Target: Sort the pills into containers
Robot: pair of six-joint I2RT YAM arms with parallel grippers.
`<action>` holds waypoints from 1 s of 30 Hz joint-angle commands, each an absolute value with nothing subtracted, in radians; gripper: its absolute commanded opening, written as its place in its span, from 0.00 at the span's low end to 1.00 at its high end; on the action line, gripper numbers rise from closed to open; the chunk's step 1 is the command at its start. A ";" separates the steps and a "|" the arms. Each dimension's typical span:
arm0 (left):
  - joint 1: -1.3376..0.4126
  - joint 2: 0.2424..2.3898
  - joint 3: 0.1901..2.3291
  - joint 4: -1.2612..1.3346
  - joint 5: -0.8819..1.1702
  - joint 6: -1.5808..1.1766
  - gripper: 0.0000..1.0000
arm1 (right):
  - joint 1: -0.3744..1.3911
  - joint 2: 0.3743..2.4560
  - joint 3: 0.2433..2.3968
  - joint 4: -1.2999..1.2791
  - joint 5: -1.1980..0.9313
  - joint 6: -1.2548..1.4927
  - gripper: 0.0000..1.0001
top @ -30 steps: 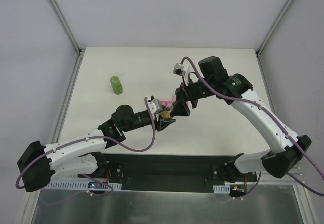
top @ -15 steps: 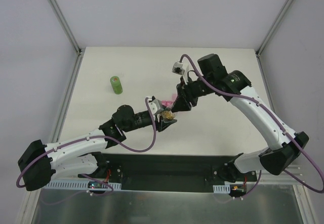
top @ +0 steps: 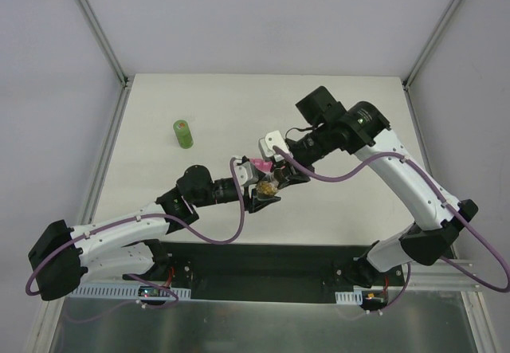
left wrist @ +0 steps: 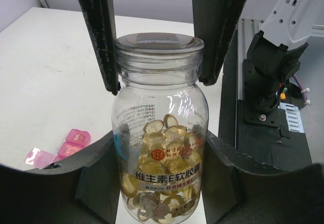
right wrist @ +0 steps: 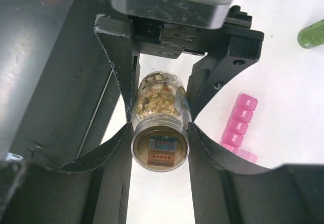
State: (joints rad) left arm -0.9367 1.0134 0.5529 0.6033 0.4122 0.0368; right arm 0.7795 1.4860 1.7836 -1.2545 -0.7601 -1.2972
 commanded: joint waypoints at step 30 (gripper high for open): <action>-0.928 0.930 0.485 0.646 0.344 0.035 0.00 | 0.212 1.406 1.277 -0.734 -0.416 -0.761 0.16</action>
